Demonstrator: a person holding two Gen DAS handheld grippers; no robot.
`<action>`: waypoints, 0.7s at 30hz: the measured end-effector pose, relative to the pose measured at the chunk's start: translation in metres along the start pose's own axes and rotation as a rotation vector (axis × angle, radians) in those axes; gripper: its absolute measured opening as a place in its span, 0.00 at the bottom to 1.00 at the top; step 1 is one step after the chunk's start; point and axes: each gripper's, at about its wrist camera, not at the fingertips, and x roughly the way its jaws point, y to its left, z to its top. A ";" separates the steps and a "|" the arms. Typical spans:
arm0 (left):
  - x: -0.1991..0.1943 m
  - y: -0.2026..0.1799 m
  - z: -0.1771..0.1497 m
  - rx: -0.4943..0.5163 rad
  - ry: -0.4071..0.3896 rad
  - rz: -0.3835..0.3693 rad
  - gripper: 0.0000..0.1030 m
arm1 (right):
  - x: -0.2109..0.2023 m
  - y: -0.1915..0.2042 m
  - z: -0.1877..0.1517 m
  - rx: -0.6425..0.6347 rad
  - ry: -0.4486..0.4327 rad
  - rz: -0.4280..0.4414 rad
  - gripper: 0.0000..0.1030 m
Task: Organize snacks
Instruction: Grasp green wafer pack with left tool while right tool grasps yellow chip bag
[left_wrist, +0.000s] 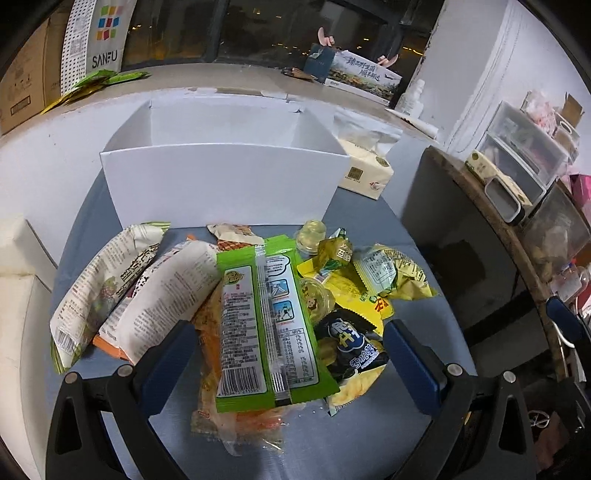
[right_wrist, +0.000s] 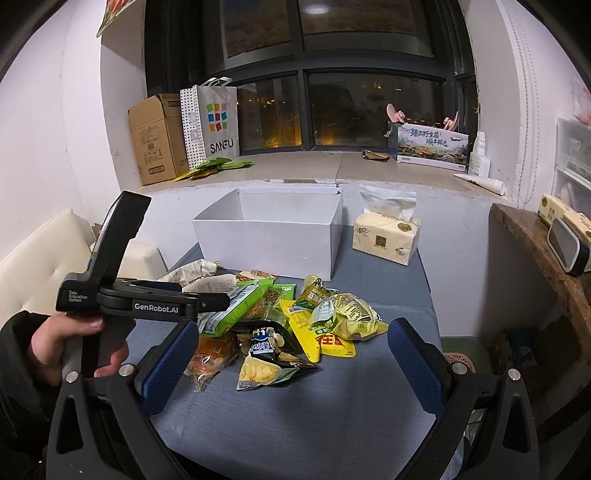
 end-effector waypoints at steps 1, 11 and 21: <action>0.003 0.000 0.002 -0.002 0.009 0.005 1.00 | 0.000 -0.001 0.000 0.002 0.000 0.000 1.00; 0.053 0.012 0.011 -0.010 0.114 0.054 0.99 | 0.002 -0.002 -0.002 0.007 0.006 0.001 1.00; 0.052 0.012 0.004 0.018 0.092 0.069 0.61 | 0.004 -0.005 -0.005 0.017 0.016 0.000 1.00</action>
